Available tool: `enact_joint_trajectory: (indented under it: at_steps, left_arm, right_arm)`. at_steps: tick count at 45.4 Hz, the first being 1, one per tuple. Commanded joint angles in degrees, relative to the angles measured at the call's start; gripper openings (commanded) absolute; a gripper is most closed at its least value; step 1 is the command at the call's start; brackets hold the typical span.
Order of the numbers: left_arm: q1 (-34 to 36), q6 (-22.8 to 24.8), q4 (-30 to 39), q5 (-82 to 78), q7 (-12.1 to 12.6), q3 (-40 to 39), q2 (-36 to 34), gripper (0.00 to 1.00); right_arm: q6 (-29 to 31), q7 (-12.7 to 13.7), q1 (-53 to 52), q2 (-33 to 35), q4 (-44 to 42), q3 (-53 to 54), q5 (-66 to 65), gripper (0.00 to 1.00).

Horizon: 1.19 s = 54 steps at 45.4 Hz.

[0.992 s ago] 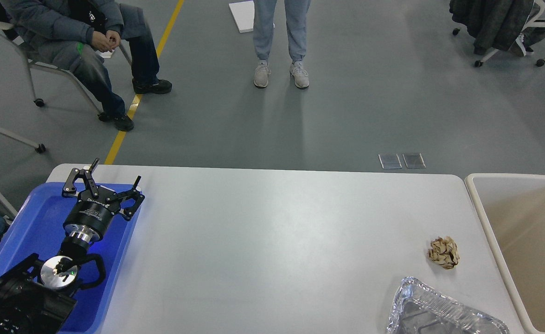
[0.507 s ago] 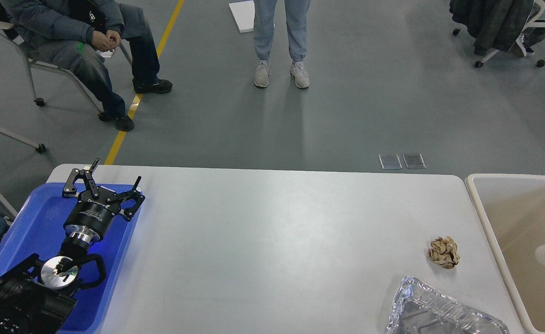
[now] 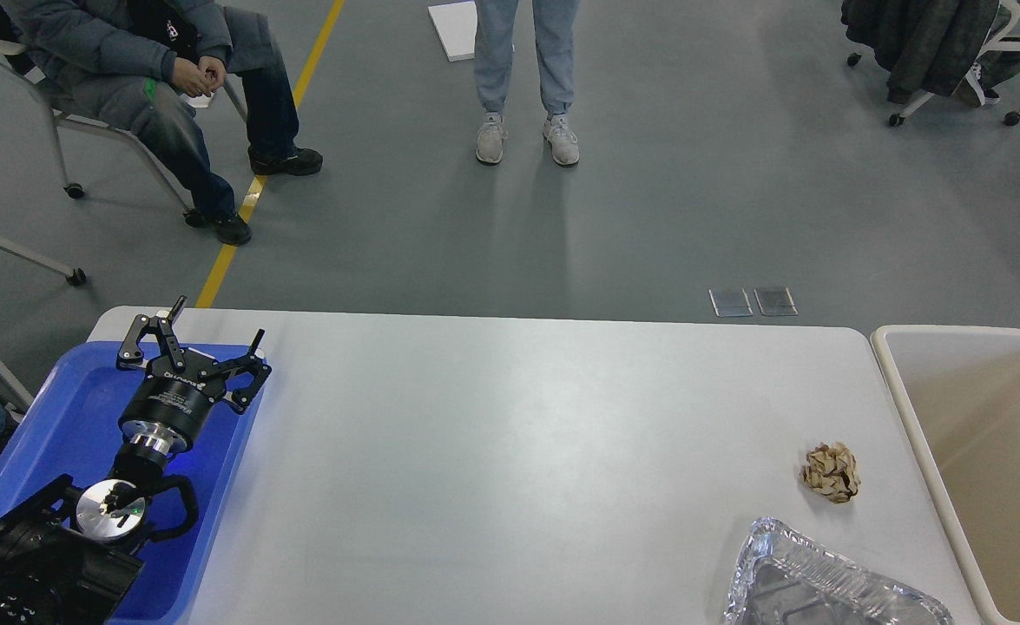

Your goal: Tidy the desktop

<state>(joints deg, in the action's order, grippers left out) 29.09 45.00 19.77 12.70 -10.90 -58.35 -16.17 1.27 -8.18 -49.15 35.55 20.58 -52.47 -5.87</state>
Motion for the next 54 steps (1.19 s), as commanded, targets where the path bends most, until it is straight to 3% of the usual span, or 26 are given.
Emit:
enact_joint_trajectory:
  at_steps: [1, 9, 17, 20, 24, 41, 54]
  left_arm:
    - [0.0, 0.0, 0.0, 0.0, 0.0, 0.0, 0.0, 1.00]
    - [0.0, 0.0, 0.0, 0.0, 0.0, 0.0, 0.0, 1.00]
    - [0.0, 0.0, 0.0, 0.0, 0.0, 0.0, 0.0, 1.00]
    - [0.0, 0.0, 0.0, 0.0, 0.0, 0.1, 0.0, 1.00]
    - [0.0, 0.0, 0.0, 0.0, 0.0, 0.0, 0.0, 1.00]
    - [0.0, 0.0, 0.0, 0.0, 0.1, 0.0, 0.0, 1.00]
    - [0.0, 0.0, 0.0, 0.0, 0.1, 0.1, 0.0, 1.00]
  right_arm:
    - [-0.9, -0.1, -1.1, 0.2, 0.2, 0.8, -0.1, 0.84]
    - [0.0, -0.2, -7.7, 4.1, 3.9, 0.0, -0.9, 0.93]
    - [2.5, -0.1, -22.7, 12.2, 20.1, -0.2, -12.1, 0.93]
    - [3.9, -0.1, -28.1, 15.2, 25.9, -0.2, -17.1, 0.98]
    - [5.7, -0.1, -33.6, 17.6, 30.2, -0.3, -21.7, 0.99]
    - [20.3, -0.1, -51.6, 20.0, 31.3, -2.5, -25.7, 1.00]
    - [24.9, -0.1, -70.5, 13.3, 34.0, -13.5, -25.2, 1.00]
